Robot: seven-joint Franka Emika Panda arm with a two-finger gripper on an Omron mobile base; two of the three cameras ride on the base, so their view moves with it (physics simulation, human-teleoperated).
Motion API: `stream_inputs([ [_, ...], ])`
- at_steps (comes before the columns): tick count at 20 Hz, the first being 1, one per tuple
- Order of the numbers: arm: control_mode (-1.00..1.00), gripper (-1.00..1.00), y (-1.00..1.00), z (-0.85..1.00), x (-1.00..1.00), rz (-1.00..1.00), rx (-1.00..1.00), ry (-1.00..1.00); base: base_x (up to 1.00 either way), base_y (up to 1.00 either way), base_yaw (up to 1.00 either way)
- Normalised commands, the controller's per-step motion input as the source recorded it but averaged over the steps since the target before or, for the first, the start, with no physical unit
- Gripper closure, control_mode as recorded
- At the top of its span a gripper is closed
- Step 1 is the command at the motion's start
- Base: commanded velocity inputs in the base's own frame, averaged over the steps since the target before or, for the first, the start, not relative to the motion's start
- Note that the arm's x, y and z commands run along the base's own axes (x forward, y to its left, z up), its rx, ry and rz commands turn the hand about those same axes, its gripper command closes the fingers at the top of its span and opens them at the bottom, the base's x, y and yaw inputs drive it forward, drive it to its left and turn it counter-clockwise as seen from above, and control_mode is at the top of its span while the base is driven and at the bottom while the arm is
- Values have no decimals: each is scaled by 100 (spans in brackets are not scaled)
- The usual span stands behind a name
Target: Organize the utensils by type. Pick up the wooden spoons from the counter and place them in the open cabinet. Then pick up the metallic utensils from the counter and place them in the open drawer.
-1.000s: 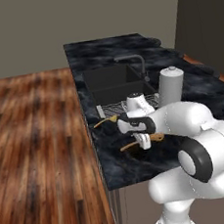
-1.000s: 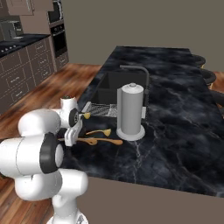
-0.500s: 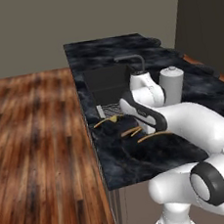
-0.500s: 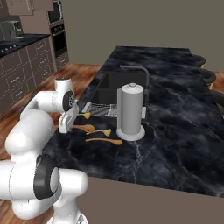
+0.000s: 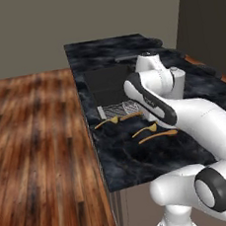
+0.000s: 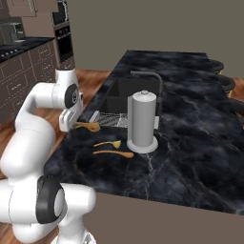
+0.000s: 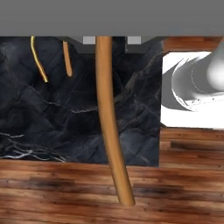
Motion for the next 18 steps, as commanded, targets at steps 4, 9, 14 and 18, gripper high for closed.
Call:
stream_inputs([
  [4, -100, 100, 1, 41, 0, -20, 1, -13, 0, 0, 0],
  [9, -100, 100, 5, 31, 0, -21, 1, -17, 0, 0, 0],
  [14, -100, 100, 13, 30, 1, -6, 0, -13, 0, 0, 0],
  [18, -100, 100, 2, 49, 0, 3, 0, -9, 0, 0, 0],
])
